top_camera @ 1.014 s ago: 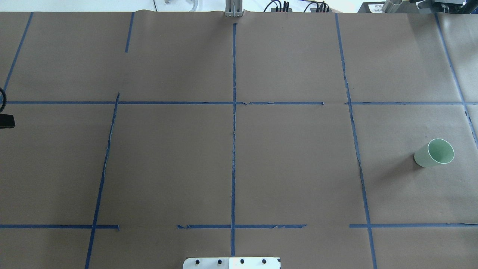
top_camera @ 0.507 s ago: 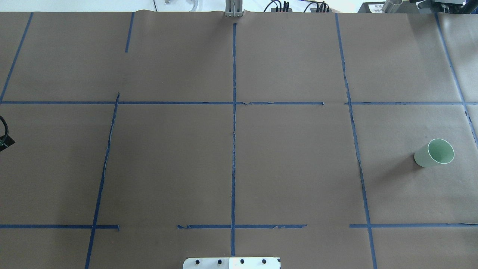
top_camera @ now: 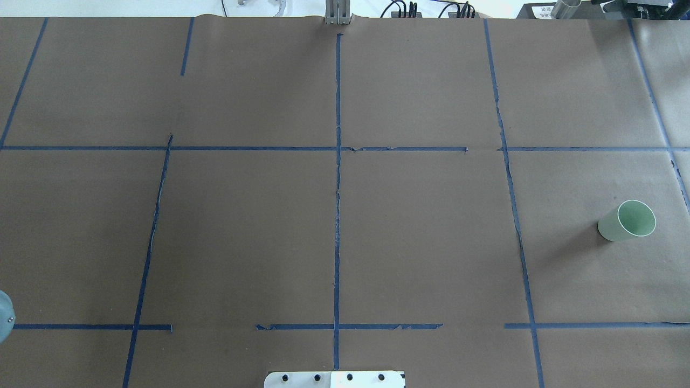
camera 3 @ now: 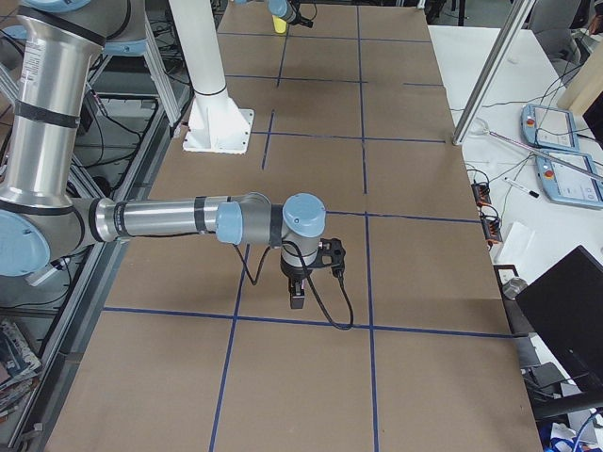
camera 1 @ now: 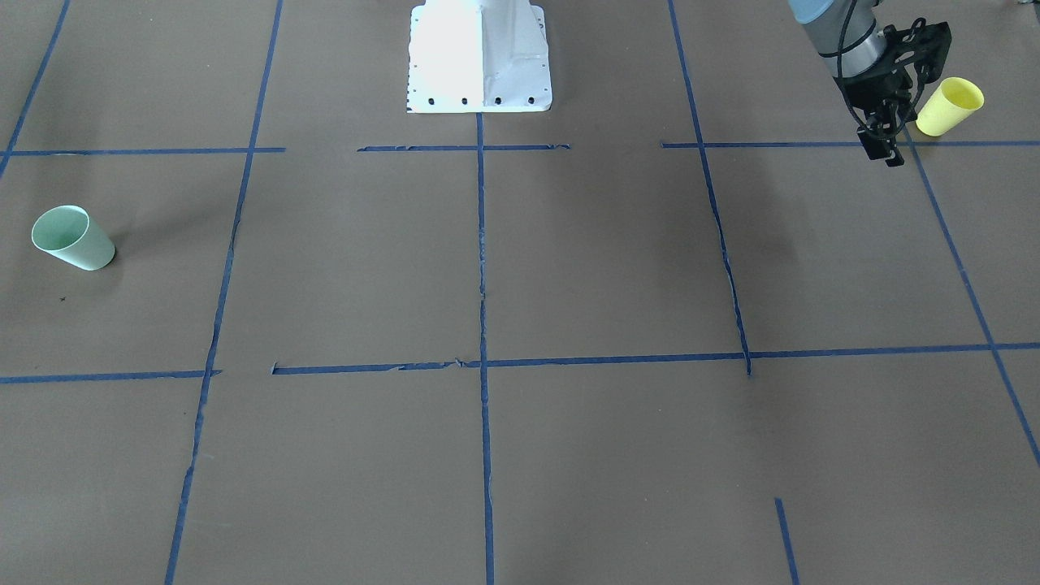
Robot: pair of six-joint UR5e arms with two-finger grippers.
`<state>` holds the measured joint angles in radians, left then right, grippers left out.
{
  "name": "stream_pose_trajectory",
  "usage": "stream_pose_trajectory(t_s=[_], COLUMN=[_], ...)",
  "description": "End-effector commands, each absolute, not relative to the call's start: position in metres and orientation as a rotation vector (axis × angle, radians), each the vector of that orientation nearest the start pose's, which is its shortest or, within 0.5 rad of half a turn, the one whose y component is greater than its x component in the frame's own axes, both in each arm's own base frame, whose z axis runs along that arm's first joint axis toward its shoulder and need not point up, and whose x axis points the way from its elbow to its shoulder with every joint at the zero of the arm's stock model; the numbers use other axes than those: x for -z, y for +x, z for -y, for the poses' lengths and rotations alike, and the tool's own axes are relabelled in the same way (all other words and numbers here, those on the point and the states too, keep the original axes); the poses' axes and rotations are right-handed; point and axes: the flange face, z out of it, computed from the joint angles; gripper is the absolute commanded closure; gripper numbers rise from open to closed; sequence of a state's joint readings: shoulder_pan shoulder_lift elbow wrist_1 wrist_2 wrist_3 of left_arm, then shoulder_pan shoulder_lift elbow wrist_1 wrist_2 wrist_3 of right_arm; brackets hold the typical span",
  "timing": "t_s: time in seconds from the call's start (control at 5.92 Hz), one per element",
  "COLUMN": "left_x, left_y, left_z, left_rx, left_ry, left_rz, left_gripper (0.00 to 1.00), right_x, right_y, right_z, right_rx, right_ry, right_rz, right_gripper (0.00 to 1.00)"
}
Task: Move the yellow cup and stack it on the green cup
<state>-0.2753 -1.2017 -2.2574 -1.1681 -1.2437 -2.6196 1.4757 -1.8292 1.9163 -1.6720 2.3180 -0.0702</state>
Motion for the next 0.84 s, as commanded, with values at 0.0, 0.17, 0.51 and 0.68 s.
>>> stream_pose_trajectory(t_s=[0.0,0.17,0.51,0.68], left_x=[-0.577,-0.607,-0.667,-0.681], left_y=[0.276,0.291,0.304,0.300], left_z=[0.183,0.152,0.141,0.141], left_rx=[1.423,1.439,1.441,1.434], left_ry=[0.415,0.431,0.523,0.547], left_rz=[0.103,0.155,0.228,0.252], left_gripper=[0.00,0.00,0.00,0.00], right_x=[-0.613,-0.613,-0.613,-0.613], right_y=[0.029,0.029,0.029,0.029], right_z=[0.386,0.386,0.386,0.386], right_rx=[0.153,0.155,0.155,0.155], right_ry=[-0.021,-0.019,-0.019,-0.020], right_rz=[0.748,0.746,0.746,0.746], right_gripper=[0.00,0.00,0.00,0.00])
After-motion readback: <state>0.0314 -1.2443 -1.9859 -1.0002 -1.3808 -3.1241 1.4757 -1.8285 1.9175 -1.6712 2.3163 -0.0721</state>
